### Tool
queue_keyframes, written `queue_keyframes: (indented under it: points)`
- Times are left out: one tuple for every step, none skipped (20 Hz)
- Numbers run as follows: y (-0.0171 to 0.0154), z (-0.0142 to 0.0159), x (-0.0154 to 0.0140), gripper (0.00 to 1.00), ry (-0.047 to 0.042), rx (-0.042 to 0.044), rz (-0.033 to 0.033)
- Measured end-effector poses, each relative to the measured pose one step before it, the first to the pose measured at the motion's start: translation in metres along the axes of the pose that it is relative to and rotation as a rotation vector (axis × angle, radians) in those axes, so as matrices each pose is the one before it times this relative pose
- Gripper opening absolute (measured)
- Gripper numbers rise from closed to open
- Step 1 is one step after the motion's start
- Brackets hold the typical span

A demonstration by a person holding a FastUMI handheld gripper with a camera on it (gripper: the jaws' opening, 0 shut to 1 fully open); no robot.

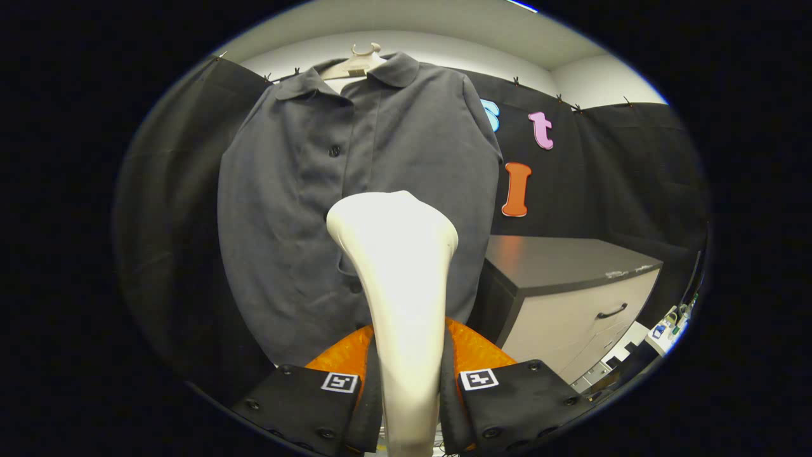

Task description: Iron the clothes twice with a garment steamer, once on the left side and once on the right side.

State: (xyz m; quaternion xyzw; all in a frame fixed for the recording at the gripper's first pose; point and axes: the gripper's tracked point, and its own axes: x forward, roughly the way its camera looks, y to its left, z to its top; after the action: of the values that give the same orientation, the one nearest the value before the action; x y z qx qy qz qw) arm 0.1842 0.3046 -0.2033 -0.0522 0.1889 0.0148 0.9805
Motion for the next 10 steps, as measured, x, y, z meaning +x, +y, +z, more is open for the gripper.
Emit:
queue_keyframes:
  points:
    - [0.00740, 0.01691, -0.00228, 0.45, -0.02515, -0.00255, 0.01092]
    - [0.00558, 0.01526, -0.00106, 0.45, -0.02482, 0.00027, 0.01029]
    - [0.00203, 0.01027, -0.00011, 0.45, -0.02310, 0.00073, 0.00941]
    - [0.00479, 0.01183, -0.00326, 0.45, -0.02248, 0.00286, 0.01098]
    - [0.00729, 0.01437, -0.00423, 0.45, -0.02254, 0.00345, 0.01344]
    - [0.00746, 0.01497, -0.00073, 0.45, -0.02479, 0.00300, 0.01275]
    - [0.00364, 0.00908, 0.00062, 0.45, -0.02590, -0.00040, 0.01278]
    - [0.00805, 0.01220, 0.00242, 0.45, -0.02707, -0.00215, 0.01138]
    - [0.00945, 0.00962, 0.00253, 0.45, -0.01516, -0.00585, 0.01379]
    - [0.01182, 0.00522, 0.00177, 0.44, -0.00178, -0.00620, 0.02164]
